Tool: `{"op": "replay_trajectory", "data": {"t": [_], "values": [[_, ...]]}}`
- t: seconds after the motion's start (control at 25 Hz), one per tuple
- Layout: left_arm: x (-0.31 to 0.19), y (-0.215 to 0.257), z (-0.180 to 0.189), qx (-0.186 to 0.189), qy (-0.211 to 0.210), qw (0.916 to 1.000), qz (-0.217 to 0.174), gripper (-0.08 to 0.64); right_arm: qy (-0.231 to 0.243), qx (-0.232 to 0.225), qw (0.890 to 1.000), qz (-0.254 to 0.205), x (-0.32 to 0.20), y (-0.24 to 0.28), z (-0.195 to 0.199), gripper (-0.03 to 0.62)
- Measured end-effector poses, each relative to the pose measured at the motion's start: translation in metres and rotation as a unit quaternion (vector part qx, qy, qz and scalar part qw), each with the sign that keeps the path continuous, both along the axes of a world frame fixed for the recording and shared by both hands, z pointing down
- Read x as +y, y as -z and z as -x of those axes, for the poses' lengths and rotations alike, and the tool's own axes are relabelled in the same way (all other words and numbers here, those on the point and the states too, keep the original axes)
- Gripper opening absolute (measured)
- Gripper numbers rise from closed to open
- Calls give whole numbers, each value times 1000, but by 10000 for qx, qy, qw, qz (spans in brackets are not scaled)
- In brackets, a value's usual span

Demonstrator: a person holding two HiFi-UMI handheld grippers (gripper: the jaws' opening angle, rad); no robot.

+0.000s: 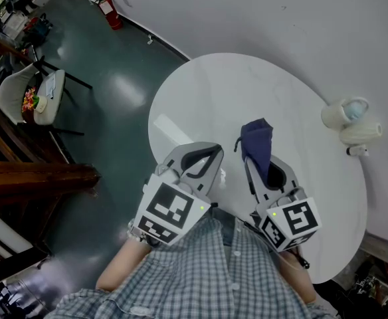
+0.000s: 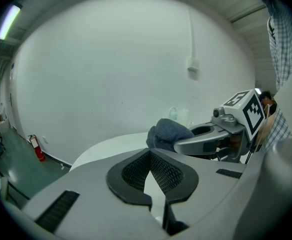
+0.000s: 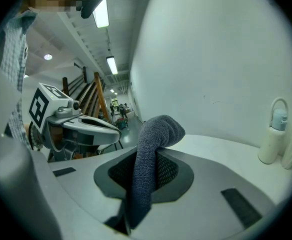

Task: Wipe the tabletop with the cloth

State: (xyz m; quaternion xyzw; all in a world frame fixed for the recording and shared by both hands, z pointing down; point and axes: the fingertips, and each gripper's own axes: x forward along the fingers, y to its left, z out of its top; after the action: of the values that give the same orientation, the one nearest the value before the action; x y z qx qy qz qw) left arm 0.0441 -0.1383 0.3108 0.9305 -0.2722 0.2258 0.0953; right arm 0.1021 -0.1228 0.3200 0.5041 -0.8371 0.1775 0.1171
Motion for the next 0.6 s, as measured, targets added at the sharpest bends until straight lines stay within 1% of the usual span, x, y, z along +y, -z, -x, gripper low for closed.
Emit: {"op": "replay_trajectory", "data": {"t": [0.32, 0.6], "values": [[4, 0, -2, 3, -16, 10000, -10, 5, 22, 2, 10000, 13, 5, -1, 0, 52], [6, 0, 1, 52, 55, 10000, 9, 5, 55, 52, 10000, 18, 7, 0, 2, 52]]}}
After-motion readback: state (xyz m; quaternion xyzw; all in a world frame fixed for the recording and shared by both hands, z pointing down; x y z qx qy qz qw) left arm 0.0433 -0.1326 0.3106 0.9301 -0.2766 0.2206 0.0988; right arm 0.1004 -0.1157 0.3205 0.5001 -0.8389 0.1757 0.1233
